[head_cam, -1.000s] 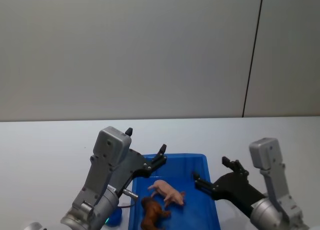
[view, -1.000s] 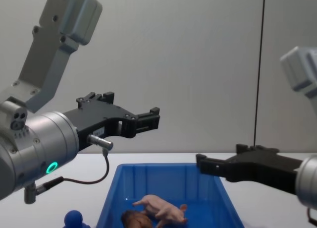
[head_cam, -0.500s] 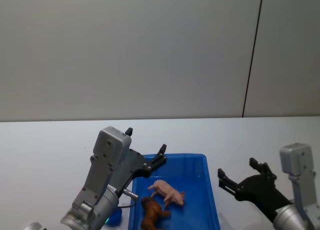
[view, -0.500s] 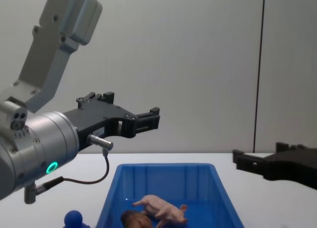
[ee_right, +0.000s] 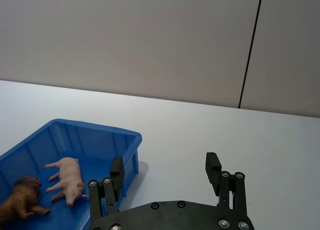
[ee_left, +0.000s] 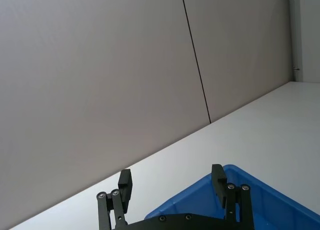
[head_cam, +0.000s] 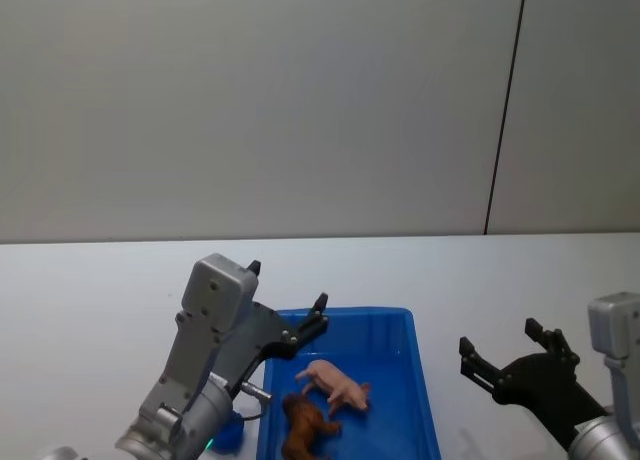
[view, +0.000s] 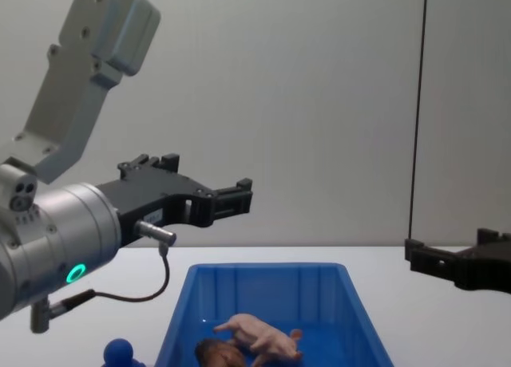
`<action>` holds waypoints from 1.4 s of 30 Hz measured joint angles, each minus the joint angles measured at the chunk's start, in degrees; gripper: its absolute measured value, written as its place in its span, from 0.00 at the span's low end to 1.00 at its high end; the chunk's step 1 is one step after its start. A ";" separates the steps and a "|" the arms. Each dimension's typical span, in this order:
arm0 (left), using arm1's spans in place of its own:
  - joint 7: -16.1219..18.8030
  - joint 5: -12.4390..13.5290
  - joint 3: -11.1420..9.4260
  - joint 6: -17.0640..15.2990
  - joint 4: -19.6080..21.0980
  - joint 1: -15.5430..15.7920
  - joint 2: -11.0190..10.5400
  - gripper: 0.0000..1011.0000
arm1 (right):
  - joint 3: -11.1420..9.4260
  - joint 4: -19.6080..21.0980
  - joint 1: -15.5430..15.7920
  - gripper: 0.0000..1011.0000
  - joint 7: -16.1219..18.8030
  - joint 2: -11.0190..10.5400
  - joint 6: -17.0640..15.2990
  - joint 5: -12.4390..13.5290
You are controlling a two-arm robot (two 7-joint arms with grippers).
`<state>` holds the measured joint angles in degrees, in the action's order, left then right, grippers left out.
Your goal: Pick up the two dolls from the table and place them into the box.
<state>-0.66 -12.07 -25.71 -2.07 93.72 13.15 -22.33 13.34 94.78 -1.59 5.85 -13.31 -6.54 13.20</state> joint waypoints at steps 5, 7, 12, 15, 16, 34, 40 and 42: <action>0.71 -1.40 0.58 -2.17 1.29 -0.95 -0.92 0.99 | -0.17 0.39 0.38 0.99 -0.46 -0.25 0.09 0.22; 1.01 -1.86 0.75 -2.80 1.64 -1.24 -1.20 0.99 | -0.23 0.51 0.50 0.99 -0.61 -0.33 0.12 0.28; 1.95 -3.66 1.46 -4.95 2.88 -2.30 -2.31 0.99 | -0.33 0.72 0.71 0.99 -0.86 -0.46 0.18 0.40; 2.26 -4.58 1.81 -5.94 3.35 -2.75 -2.77 0.99 | -0.36 0.80 0.79 0.99 -0.97 -0.52 0.19 0.45; 2.38 -4.85 1.90 -6.26 3.49 -2.90 -2.92 0.99 | -0.36 0.80 0.79 0.99 -0.97 -0.52 0.19 0.45; 1.87 -10.07 4.07 -12.28 3.46 -5.23 -5.83 0.99 | -0.47 1.01 1.01 0.99 -1.23 -0.65 0.27 0.58; 1.15 -10.43 4.44 -13.35 2.39 -5.58 -6.33 0.99 | -0.48 1.05 1.03 0.99 -1.27 -0.68 0.27 0.60; 0.96 -10.44 4.51 -13.58 2.09 -5.66 -6.45 0.99 | -0.48 1.06 1.04 0.99 -1.28 -0.69 0.27 0.60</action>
<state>0.30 -22.51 -21.21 -15.64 95.80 7.49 -28.77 12.86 95.85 -0.55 4.57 -13.99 -6.27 13.79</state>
